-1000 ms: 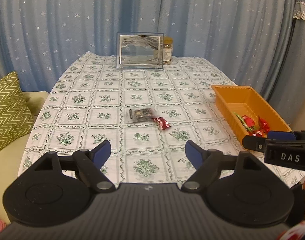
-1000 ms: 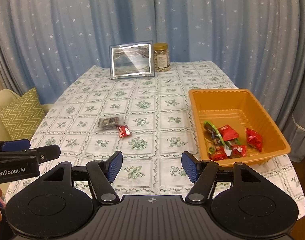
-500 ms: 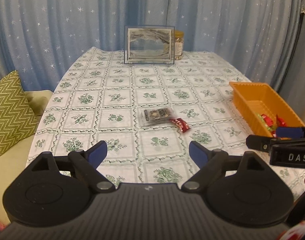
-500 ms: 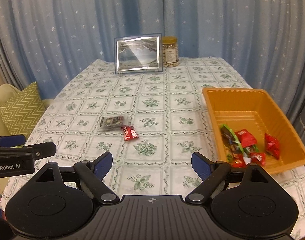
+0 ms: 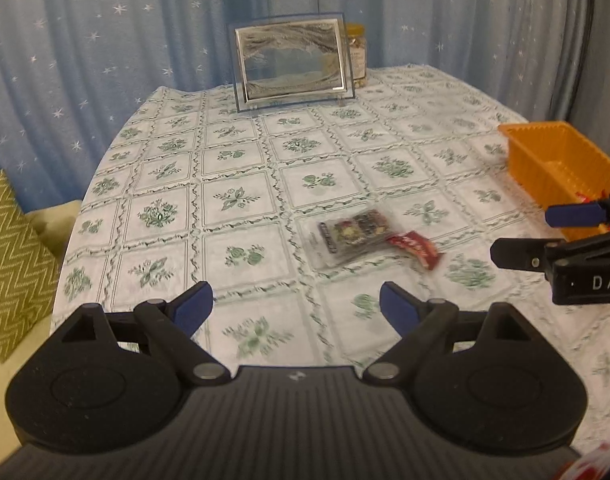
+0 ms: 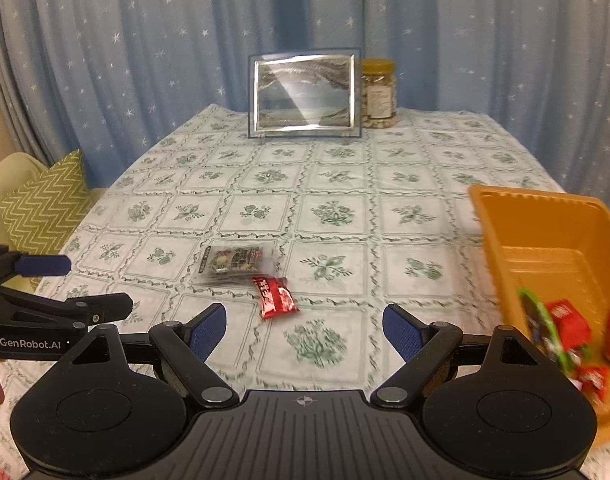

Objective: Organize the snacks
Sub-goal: 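Move both open tools back toward the clear snack bag and red sweet, then grasp the clear snack bag with the left tool while the right grasps the red sweet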

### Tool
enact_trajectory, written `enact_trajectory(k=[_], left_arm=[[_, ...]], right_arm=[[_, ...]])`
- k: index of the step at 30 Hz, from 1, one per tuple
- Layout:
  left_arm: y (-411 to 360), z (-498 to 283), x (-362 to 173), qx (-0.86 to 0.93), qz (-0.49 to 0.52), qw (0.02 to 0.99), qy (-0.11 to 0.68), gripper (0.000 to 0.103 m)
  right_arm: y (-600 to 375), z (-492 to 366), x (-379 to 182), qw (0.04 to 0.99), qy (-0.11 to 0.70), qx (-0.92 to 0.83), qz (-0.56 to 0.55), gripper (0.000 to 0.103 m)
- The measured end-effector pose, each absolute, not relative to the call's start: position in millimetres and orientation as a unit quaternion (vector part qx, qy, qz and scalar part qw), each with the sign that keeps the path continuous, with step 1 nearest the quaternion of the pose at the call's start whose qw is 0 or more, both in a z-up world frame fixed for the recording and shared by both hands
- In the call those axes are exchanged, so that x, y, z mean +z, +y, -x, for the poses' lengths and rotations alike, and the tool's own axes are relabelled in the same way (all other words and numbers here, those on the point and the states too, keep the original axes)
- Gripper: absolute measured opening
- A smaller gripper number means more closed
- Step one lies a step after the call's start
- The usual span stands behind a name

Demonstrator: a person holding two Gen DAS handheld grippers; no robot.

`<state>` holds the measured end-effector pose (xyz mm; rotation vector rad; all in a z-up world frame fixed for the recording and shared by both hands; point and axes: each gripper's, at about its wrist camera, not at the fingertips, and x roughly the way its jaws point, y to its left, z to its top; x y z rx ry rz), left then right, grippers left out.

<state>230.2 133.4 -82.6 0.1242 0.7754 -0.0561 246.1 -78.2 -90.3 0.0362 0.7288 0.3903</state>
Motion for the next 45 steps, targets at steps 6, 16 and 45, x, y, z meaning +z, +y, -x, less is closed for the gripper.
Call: enact_trajectory(k=[6,16,45], left_arm=[[145.4,-256.6,-97.3,-0.041,-0.073,0.92,0.384,0.089],[145.8,-283.2,-115.8,-0.076,-0.092,0.915,0.386,0.089],[92.2,-349.3,-148.1,-0.201,-0.168,0.881,0.393,0.07]], right_arm=[[-59.9,-271.3,-113.4,0.91,0.353,0.216,0.001,0.08],[-38.3,-298.9,-146.0,0.901,0.357,0.242,0.032,0.056],[-87.6,-296.0,-154.2,0.91,0.371,0.185,0.009,0.027]])
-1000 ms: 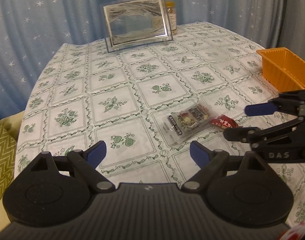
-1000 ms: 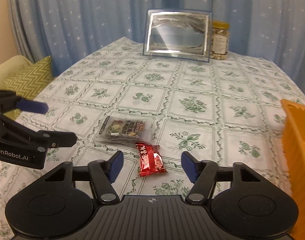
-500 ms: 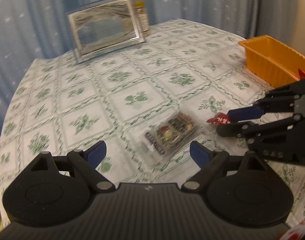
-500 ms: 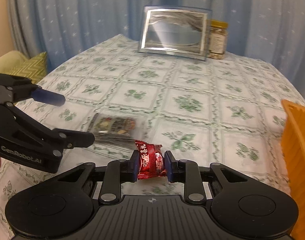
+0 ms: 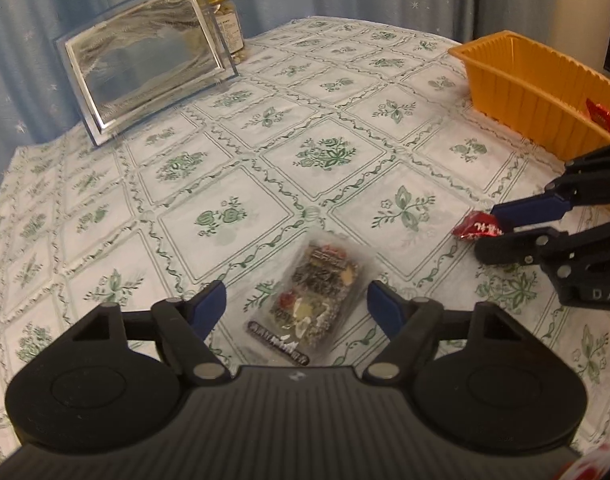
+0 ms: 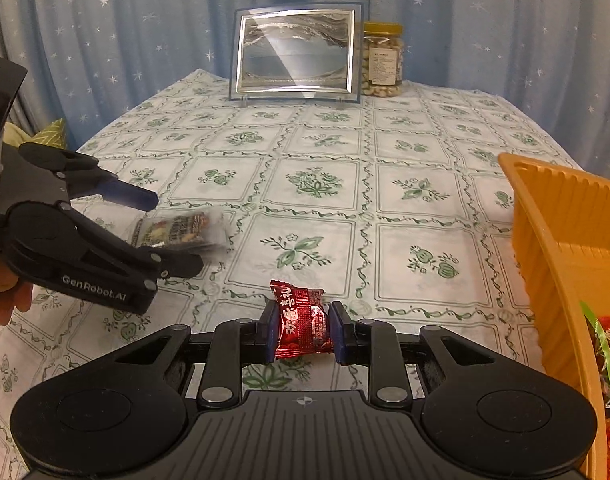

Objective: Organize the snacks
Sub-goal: 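Grasp the clear snack bag with the left tool while the right grasps the red sweet, then carry the clear snack bag and red sweet over the orange tray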

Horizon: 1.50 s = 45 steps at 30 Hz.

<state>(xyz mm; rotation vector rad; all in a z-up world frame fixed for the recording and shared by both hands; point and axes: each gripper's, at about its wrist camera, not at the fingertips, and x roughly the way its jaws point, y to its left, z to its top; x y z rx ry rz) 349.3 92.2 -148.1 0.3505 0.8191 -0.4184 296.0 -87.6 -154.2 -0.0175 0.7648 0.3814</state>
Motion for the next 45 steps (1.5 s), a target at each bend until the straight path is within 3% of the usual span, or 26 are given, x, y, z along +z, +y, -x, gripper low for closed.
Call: enact_trajectory(k=[7,28,45], left_arm=[[91.8,-343.0,-145.2,-0.217,-0.113,0.874,0.419,0.037],[70.0,-285.2,-138.3,-0.103,-0.043,0.905,0.411,0.035],[45.2,-158.3,-62.0,-0.045,0.032,0.917,0.394,0.035]], right_arm=[[-87.9,-294.2,-153.5,0.91,0.372,0.184,0.0,0.027],[-102.6,-264.8,-133.5,0.912,0.378,0.156,-0.023,0.027],[-136.2,-154.7,-69.5,0.921,0.363,0.135,-0.04,0.027]])
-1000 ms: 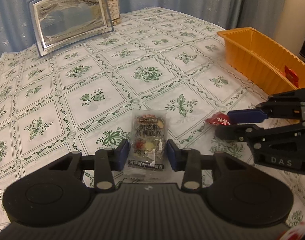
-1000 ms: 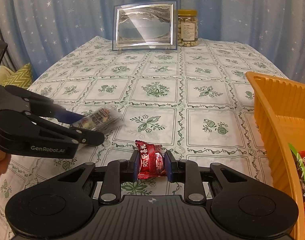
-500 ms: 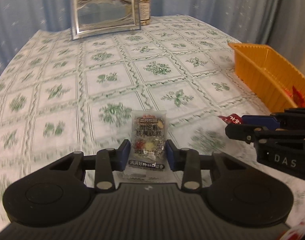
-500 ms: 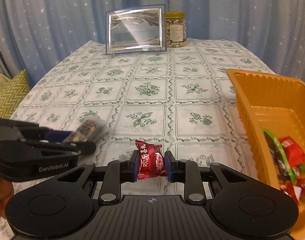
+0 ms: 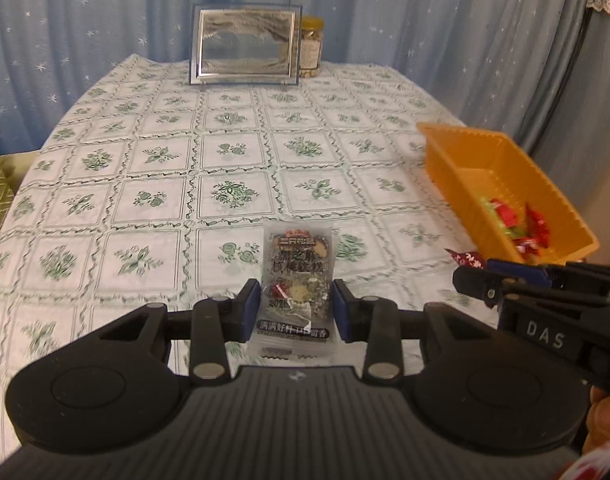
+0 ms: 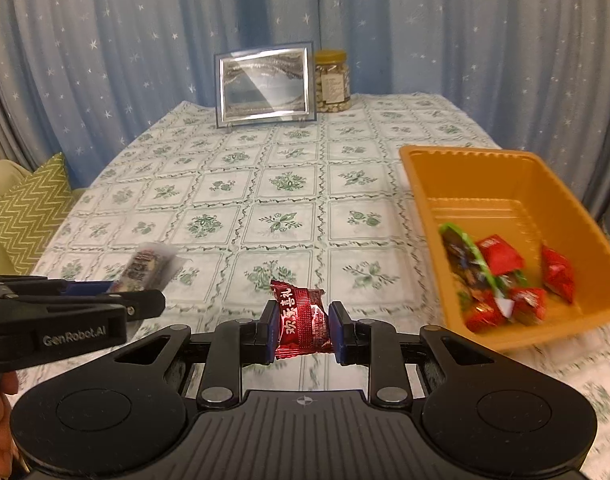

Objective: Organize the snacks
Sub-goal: 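Carry the clear snack bag and red sweet over the orange tray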

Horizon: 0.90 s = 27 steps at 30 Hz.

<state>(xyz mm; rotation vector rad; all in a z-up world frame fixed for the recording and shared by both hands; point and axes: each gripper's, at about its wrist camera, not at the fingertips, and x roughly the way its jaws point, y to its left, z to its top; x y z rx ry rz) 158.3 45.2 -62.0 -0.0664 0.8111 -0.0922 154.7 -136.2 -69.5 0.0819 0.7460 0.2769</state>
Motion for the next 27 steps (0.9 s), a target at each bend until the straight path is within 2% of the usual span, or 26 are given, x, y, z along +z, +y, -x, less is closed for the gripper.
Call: enact_trajectory(k=[13,27], left_arm=[[7.0,-101.2,-23.6,-0.057,0.018,0.927,0.371,0.035],[-38.1,-91.5,-3.4,-0.097,0.002,0.93,0.353,0.035]], right_arm=[[-165.2,-96.6,-34.4,0.932,0.341,0.116,-0.049,0.027],[-212.5,-71.2,-15.7,0.94,0.328,0.073,-0.061,0.027]])
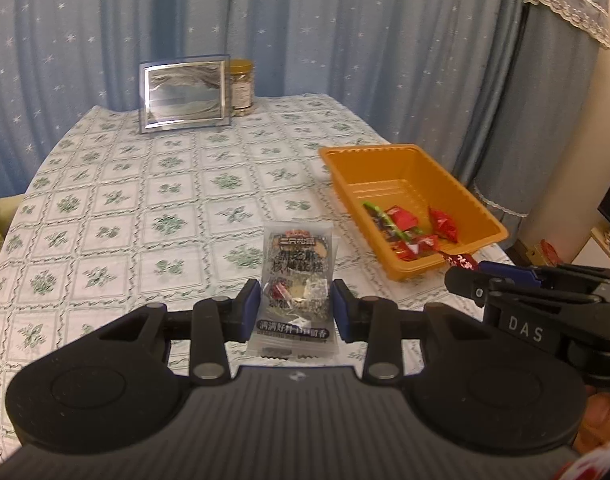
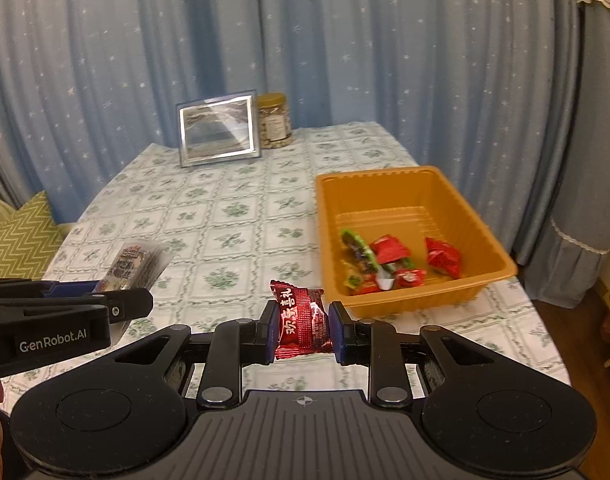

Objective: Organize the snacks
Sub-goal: 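Carry the clear snack bag and red sweet over the orange tray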

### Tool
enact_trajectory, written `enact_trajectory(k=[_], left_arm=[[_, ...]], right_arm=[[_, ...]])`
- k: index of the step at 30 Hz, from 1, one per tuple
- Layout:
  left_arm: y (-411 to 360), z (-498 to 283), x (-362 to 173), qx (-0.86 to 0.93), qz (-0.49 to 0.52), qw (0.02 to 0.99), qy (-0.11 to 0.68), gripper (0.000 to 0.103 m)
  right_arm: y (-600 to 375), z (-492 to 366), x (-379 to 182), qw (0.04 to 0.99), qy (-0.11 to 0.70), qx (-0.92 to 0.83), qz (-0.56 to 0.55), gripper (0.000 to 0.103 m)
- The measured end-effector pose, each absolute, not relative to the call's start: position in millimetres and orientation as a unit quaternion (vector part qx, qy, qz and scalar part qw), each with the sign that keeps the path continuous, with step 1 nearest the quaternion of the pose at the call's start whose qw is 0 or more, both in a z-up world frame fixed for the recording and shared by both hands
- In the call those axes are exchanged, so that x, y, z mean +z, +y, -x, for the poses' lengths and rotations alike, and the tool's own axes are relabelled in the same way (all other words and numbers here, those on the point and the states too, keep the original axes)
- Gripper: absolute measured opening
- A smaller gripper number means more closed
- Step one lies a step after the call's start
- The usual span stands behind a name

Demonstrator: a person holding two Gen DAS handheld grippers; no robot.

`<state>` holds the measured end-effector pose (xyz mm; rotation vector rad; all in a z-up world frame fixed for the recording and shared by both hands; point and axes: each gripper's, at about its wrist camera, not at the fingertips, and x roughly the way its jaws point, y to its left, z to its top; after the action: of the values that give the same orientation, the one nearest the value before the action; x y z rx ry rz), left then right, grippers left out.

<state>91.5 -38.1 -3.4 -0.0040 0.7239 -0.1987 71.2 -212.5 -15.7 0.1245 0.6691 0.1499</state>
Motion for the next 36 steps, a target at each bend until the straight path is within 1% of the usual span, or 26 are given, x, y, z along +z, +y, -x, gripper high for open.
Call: enact_trajectory(k=[25,36], left_arm=[[-113.7,-127.5,7.1,-0.167,-0.013,0.923,0.345,0.035],[-133.1,-159.0,-4.3,-0.179,-0.013,0.917,0.356,0.035]], right_arm=[[-284.5,-84.2,-12.4,0.943,0.323,0.006,-0.086,0.027],[-304.1,-110.2,-23.2,0.94,0.33,-0.009,-0.088,0.027]])
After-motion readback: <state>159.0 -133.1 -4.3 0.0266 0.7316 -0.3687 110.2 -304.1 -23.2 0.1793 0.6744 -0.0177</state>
